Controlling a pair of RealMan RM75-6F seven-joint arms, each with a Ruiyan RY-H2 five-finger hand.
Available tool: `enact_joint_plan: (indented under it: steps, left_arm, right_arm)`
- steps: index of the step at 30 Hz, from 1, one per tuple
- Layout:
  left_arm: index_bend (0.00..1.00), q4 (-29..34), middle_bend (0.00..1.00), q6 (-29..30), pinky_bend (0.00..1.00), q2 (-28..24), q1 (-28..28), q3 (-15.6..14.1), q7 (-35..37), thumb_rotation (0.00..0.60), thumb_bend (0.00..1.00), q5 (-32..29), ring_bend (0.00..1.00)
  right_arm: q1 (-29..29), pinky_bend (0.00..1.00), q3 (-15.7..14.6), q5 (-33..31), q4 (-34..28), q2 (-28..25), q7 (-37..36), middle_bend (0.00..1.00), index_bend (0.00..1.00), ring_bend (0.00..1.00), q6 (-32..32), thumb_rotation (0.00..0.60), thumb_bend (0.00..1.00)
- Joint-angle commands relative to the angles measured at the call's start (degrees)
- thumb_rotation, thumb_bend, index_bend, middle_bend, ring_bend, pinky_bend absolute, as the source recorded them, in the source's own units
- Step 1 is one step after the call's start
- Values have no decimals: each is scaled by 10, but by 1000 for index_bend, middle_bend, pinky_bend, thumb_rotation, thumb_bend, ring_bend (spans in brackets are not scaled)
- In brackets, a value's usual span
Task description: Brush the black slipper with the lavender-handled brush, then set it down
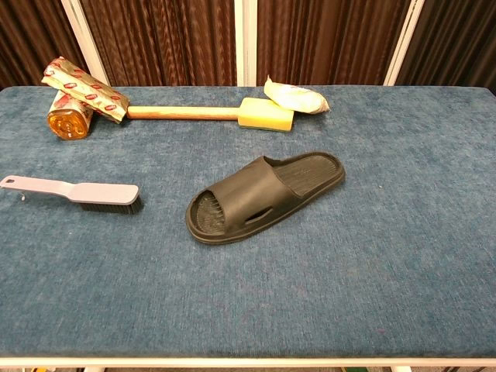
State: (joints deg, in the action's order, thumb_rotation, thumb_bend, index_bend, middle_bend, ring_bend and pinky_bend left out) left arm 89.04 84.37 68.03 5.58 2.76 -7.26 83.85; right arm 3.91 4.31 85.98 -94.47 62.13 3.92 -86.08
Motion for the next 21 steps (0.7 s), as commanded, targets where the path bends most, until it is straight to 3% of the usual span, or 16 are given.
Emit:
enact_joint_plan:
  steps: [1,12,21]
  left_arm:
    - [298,-2,300,-3,281,3,0,-1,-1,600,156,-3,251]
    - [306,-28,300,-39,281,21,37,19,10,600,150,-4,251]
    - [352,-82,315,-215,286,49,157,50,10,600,151,-40,251]
  right_arm:
    - [0,229,1,1,0,0,0,176,74,95,-1,600,0]
    - [-3,222,8,3,-1,-10,-1,176,74,95,-17,600,0]
    - [3,218,16,9,-8,-23,1,175,73,95,-20,600,0]
